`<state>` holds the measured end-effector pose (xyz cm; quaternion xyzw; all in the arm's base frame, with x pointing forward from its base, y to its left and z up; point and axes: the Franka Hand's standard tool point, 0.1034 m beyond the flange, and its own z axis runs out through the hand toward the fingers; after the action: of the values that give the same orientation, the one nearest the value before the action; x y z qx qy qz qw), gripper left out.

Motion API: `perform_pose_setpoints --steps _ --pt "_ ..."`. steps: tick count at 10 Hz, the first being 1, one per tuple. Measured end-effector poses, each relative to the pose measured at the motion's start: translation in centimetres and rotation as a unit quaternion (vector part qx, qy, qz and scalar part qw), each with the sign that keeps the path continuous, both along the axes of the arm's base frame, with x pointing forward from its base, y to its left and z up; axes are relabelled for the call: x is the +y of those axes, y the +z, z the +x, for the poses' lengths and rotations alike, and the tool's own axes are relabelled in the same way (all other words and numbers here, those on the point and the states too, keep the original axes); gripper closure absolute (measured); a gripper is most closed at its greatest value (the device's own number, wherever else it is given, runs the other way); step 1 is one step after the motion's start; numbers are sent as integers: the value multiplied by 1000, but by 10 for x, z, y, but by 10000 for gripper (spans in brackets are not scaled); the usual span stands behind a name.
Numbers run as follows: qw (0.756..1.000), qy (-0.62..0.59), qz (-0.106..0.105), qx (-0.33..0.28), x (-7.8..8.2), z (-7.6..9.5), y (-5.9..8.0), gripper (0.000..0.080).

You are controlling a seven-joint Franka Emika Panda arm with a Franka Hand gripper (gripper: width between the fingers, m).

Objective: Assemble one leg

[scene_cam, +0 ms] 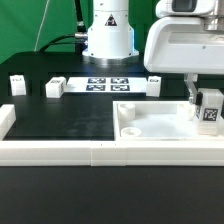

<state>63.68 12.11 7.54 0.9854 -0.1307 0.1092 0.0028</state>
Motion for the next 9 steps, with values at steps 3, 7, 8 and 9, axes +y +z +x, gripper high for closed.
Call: perform_pose_setpoints --steps 3,7,8,9 --pt "981 -189 37 -2 -5 -1 -1 508" --pt "908 -411 81 2 -7 -4 -1 508" --pt "885 -457 85 5 -7 -5 -1 507" --pt "861 -500 95 8 -8 -5 -1 507"
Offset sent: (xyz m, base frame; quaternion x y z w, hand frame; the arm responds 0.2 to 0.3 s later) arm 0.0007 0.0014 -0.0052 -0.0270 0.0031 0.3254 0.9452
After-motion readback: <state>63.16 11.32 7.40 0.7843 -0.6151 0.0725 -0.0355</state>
